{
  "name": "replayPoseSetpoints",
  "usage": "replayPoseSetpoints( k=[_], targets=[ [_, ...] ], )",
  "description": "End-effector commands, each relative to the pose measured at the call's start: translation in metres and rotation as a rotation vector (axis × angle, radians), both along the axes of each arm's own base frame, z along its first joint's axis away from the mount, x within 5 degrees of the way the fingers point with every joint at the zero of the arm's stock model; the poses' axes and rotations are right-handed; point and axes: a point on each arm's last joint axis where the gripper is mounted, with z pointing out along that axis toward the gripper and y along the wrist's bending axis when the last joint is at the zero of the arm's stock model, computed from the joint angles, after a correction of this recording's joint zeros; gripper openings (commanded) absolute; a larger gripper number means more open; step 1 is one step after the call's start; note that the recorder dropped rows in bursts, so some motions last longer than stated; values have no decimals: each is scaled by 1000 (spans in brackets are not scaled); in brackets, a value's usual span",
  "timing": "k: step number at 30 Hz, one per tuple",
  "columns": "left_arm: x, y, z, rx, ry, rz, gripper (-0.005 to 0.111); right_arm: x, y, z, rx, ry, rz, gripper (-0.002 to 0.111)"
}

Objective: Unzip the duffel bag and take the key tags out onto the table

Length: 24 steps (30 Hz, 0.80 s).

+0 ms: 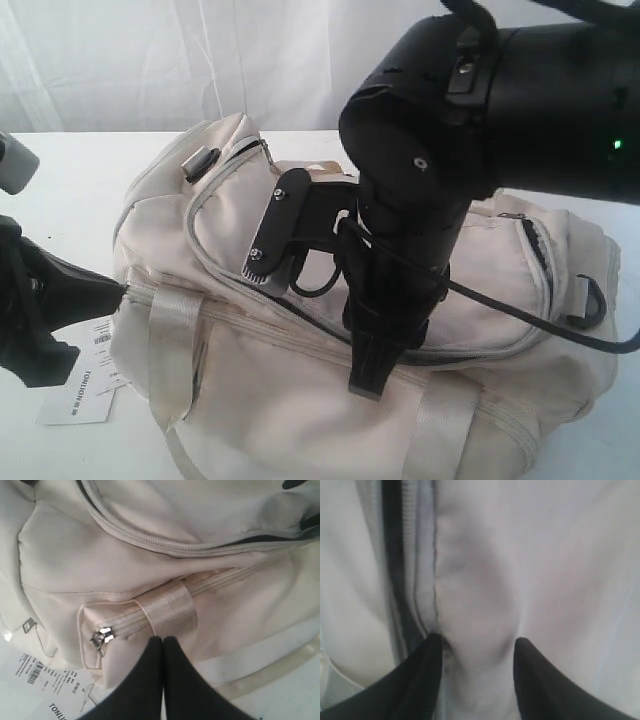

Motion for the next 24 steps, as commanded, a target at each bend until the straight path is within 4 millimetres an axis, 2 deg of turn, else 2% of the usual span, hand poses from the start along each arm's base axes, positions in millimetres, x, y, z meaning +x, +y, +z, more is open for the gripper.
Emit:
replayPoseSetpoints(
  k=[1, 6, 8, 9, 13, 14, 19, 24],
  targets=[
    [-2, -1, 1, -17, 19, -1, 0, 4, 4, -5, -4, -13, 3, 43],
    [-2, -1, 1, -17, 19, -1, 0, 6, 9, -16, -28, 2, -6, 42],
    [-2, -1, 1, -17, 19, -1, 0, 9, 10, -20, -46, -11, -17, 37],
    [-2, -1, 1, -17, 19, -1, 0, 10, 9, -21, -51, -20, -23, 32],
    [-2, -1, 1, -16, 17, -2, 0, 17, 7, -19, -77, -98, -53, 2],
    [-2, -1, 1, -16, 17, -2, 0, 19, 6, -18, -81, -119, -63, 0],
    [-2, -1, 1, -16, 17, -2, 0, 28, 1, -8, -98, -248, -66, 0],
    [-2, -1, 1, -16, 17, -2, 0, 45, -3, 5, -30, -325, -120, 0]
  ],
)
